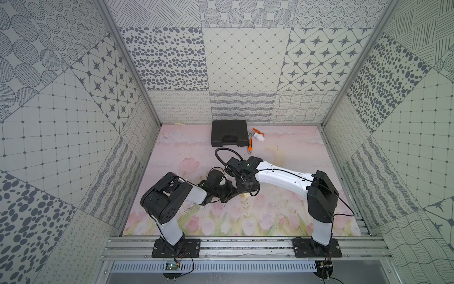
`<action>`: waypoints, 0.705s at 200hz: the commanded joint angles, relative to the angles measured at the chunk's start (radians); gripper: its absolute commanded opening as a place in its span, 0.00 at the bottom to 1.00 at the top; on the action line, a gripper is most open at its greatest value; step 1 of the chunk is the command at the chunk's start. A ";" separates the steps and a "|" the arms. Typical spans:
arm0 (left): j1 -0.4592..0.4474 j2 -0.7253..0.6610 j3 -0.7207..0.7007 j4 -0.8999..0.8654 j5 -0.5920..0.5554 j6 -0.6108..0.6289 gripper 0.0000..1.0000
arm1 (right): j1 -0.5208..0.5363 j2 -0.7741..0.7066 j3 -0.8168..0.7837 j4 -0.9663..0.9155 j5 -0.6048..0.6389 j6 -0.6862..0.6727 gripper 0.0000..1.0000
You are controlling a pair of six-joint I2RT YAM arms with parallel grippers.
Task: Assemble the number 4 with lego
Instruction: Assemble the lego brick with the lego brick.
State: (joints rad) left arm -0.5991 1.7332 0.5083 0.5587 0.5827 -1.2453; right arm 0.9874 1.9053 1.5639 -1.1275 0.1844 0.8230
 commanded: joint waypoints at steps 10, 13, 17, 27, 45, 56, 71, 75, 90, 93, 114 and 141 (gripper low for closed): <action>0.009 0.028 -0.020 -0.308 -0.129 0.006 0.04 | 0.007 0.035 0.025 -0.018 0.006 0.029 0.14; 0.009 0.029 -0.020 -0.308 -0.129 0.007 0.04 | 0.007 0.034 0.027 -0.017 0.005 0.028 0.14; 0.009 0.029 -0.020 -0.308 -0.129 0.007 0.04 | 0.007 0.034 0.028 -0.017 0.006 0.028 0.14; 0.009 0.029 -0.019 -0.309 -0.129 0.006 0.04 | 0.007 0.034 0.034 -0.017 0.011 0.028 0.14; 0.009 0.032 -0.016 -0.310 -0.127 0.010 0.04 | 0.005 0.038 0.050 -0.019 0.010 0.024 0.14; 0.009 0.032 -0.015 -0.309 -0.127 0.011 0.04 | 0.006 0.045 0.062 -0.030 0.010 0.023 0.14; 0.010 0.033 -0.015 -0.310 -0.126 0.010 0.04 | 0.006 0.055 0.071 -0.040 0.012 0.022 0.14; 0.009 0.032 -0.016 -0.309 -0.126 0.010 0.04 | 0.005 0.058 0.071 -0.040 0.011 0.022 0.14; 0.009 0.032 -0.016 -0.308 -0.126 0.011 0.04 | 0.005 0.068 0.069 -0.044 0.011 0.023 0.14; 0.009 0.031 -0.015 -0.308 -0.126 0.011 0.04 | 0.005 0.071 0.070 -0.047 0.010 0.023 0.14; 0.011 0.034 -0.017 -0.307 -0.124 0.011 0.04 | 0.005 0.077 0.059 -0.060 0.015 0.030 0.14; 0.013 0.035 -0.017 -0.305 -0.122 0.010 0.04 | 0.004 0.089 0.046 -0.080 0.024 0.048 0.13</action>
State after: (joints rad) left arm -0.5961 1.7409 0.5087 0.5690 0.5911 -1.2453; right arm 0.9871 1.9537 1.6169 -1.1576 0.1871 0.8387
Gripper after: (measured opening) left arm 0.051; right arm 0.367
